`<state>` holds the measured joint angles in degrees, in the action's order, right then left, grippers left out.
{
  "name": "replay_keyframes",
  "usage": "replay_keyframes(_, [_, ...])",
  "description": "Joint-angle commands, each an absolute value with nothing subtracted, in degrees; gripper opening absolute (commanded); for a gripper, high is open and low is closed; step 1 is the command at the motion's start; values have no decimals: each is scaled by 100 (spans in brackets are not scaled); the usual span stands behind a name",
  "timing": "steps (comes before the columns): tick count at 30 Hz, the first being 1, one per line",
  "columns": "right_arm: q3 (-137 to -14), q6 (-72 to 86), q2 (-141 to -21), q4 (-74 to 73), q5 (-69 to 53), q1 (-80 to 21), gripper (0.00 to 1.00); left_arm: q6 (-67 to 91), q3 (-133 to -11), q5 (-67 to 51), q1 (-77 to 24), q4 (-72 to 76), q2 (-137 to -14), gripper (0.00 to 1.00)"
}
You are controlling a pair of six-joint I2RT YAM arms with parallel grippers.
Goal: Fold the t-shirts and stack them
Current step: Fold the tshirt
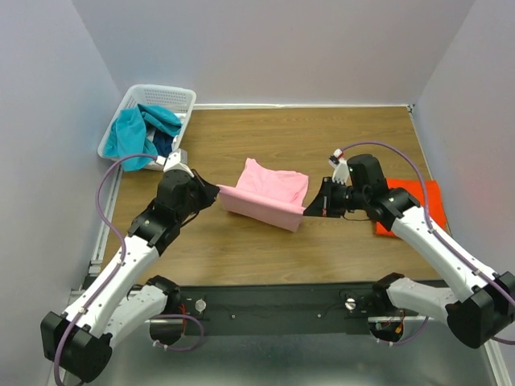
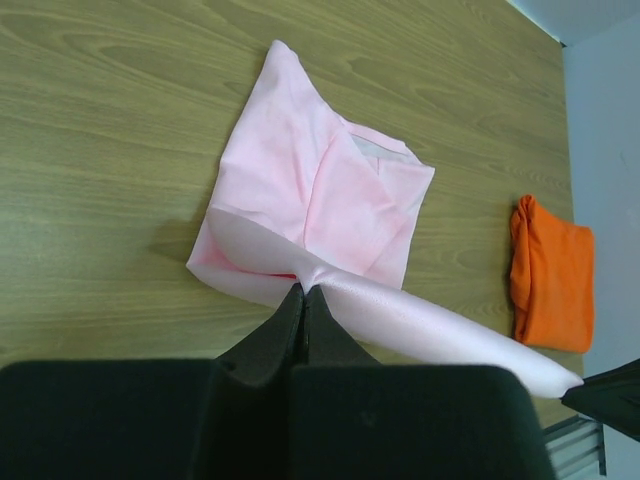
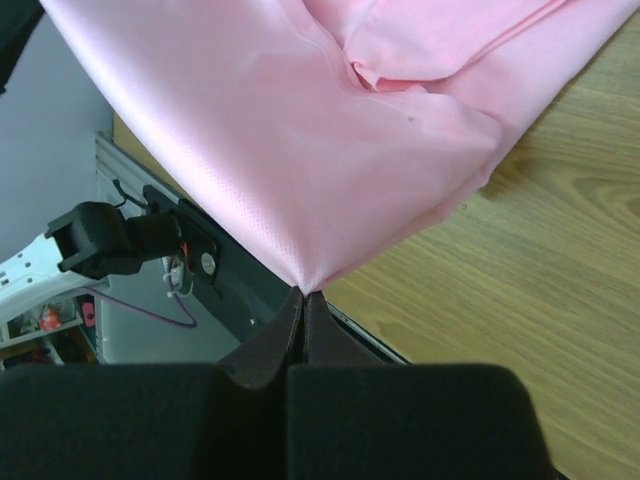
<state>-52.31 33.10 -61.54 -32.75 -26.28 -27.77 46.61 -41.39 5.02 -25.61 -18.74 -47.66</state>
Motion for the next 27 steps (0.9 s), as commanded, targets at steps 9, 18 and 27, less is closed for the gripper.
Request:
replay_keyframes(9, [-5651,3050,-6925,-3542,-2364,-2400,1,4509,-4763,1204,-2470,-1380,-5773,0])
replay_keyframes(18, [-5897,2830,-7453,-3410,-2522,-1881,1,4157,-5466,1134,-2303,-1090,-6978,0])
replay_keyframes(27, [-6257,2874,-8199,-2945,-2487,-1626,1,3911,-6055,949,-2109,-888,-8146,0])
